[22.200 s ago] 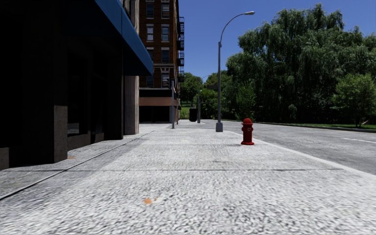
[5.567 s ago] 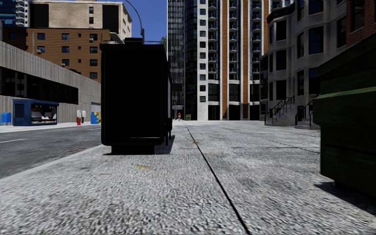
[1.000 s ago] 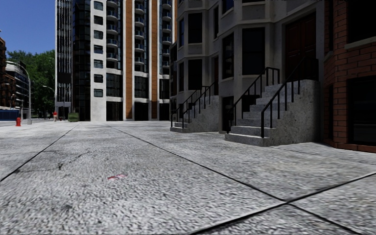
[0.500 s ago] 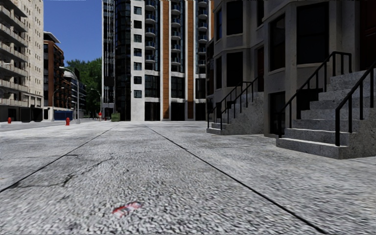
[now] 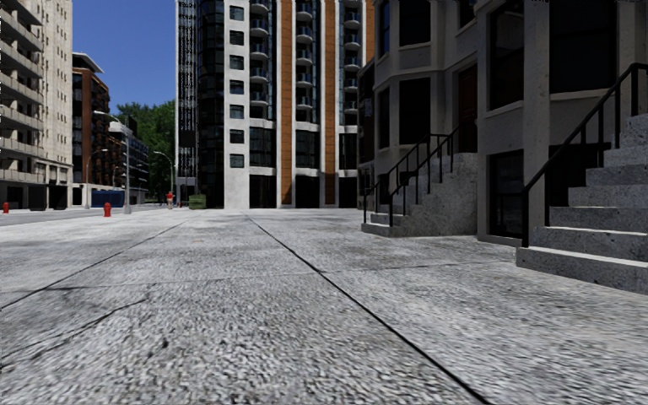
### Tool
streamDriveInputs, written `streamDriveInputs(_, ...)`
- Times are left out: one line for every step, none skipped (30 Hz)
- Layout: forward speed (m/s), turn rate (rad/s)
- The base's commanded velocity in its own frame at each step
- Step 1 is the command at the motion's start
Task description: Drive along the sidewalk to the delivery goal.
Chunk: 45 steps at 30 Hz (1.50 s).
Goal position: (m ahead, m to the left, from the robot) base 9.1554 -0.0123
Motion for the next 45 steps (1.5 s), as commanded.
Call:
streamDriveInputs(2.00,0.77)
streamDriveInputs(2.00,1.20)
streamDriveInputs(2.00,1.20)
streamDriveInputs(2.00,1.20)
streamDriveInputs(2.00,1.20)
streamDriveInputs(2.00,1.20)
streamDriveInputs(2.00,1.20)
streamDriveInputs(2.00,1.20)
streamDriveInputs(2.00,0.53)
streamDriveInputs(2.00,0.00)
streamDriveInputs(2.00,0.00)
streamDriveInputs(2.00,0.00)
streamDriveInputs(2.00,0.00)
streamDriveInputs(2.00,0.00)
streamDriveInputs(2.00,0.00)
streamDriveInputs(2.00,0.00)
streamDriveInputs(2.00,0.00)
streamDriveInputs(2.00,0.00)
streamDriveInputs(2.00,0.00)
streamDriveInputs(2.00,0.00)
streamDriveInputs(2.00,0.00)
streamDriveInputs(2.00,0.00)
streamDriveInputs(2.00,0.00)
streamDriveInputs(2.00,0.00)
streamDriveInputs(2.00,0.00)
streamDriveInputs(2.00,0.00)
streamDriveInputs(2.00,0.00)
streamDriveInputs(2.00,0.00)
streamDriveInputs(2.00,0.00)
streamDriveInputs(2.00,0.00)
streamDriveInputs(2.00,0.00)
streamDriveInputs(2.00,0.00)
streamDriveInputs(2.00,0.00)
streamDriveInputs(2.00,0.00)
streamDriveInputs(2.00,0.00)
streamDriveInputs(2.00,0.00)
streamDriveInputs(2.00,0.00)
streamDriveInputs(2.00,0.00)
streamDriveInputs(2.00,0.00)
streamDriveInputs(2.00,0.00)
streamDriveInputs(2.00,0.00)
streamDriveInputs(2.00,0.00)
streamDriveInputs(2.00,0.00)
streamDriveInputs(2.00,0.00)
streamDriveInputs(2.00,0.00)
